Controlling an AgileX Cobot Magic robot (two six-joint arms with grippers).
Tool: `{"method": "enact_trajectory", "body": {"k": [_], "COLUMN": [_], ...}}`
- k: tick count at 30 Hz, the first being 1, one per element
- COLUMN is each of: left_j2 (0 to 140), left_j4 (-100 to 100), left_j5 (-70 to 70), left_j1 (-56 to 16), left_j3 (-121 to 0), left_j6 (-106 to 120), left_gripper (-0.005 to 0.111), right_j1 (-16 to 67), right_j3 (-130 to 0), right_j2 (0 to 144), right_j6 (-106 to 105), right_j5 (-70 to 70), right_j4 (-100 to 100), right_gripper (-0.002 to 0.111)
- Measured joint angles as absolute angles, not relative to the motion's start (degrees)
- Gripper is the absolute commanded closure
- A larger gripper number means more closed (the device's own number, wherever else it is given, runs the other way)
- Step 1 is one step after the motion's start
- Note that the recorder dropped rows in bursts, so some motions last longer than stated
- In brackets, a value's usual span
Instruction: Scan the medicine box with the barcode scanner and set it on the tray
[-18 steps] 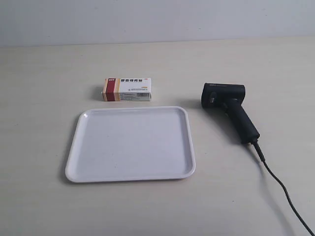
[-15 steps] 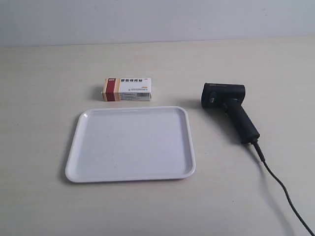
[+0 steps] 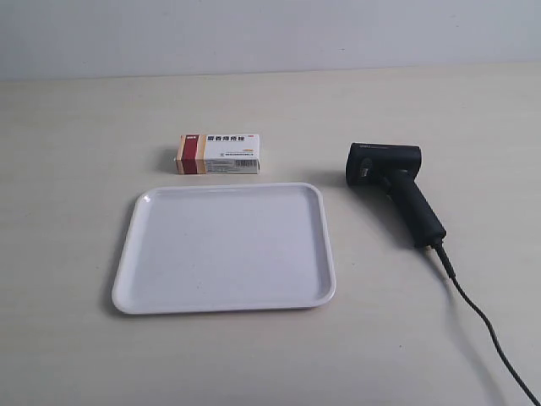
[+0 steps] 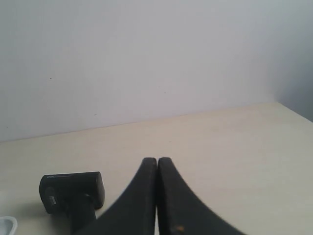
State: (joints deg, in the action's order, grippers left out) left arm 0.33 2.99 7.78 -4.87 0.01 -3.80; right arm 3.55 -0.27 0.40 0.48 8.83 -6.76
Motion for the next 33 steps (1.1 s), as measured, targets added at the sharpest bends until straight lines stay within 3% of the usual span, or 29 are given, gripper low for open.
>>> {"method": "enact_trajectory", "body": {"k": [8,13,16,20,26,30,33], "left_j2": [3.0,22.5,41.6,68.6,96.2,106.4,110.4], "left_j4": [9.8,18.0,15.4,0.5,-23.0,-18.5,2.0], "left_j5": [-25.2,-29.5,-29.1,-19.8,4.7,15.1,27.5], "left_j1": [-4.8,-4.6,-4.6,-4.8,-11.1,-16.8,-19.2], "left_j3": [-0.7,-8.1,-14.8,-28.8,-51.6,-61.4,-68.4], "left_j6": [-4.7,6.6,6.2,-2.2,-14.1,0.4,26.7], "left_gripper": [0.107,0.107,0.107,0.107,0.107,0.107,0.107], "right_j1": [3.6,3.6,3.6,3.6,3.6,3.6,3.6], "right_j3": [-0.3,-0.3,-0.3,-0.3,-0.3,-0.3,-0.3], "right_j2": [0.4,0.4,0.4,0.5,2.0,2.5,2.5], "right_j6": [7.2,10.0,10.3,10.3,10.3,9.3,9.1], "right_j5": [-1.4,-5.2,-5.0,-4.3,-4.1,-4.1,-4.1], "right_j4": [-11.1,-12.7,-12.3,-11.6,-10.8,-10.6,-10.6], "right_gripper": [0.108,0.108,0.108,0.108,0.108,0.108,0.108]}}
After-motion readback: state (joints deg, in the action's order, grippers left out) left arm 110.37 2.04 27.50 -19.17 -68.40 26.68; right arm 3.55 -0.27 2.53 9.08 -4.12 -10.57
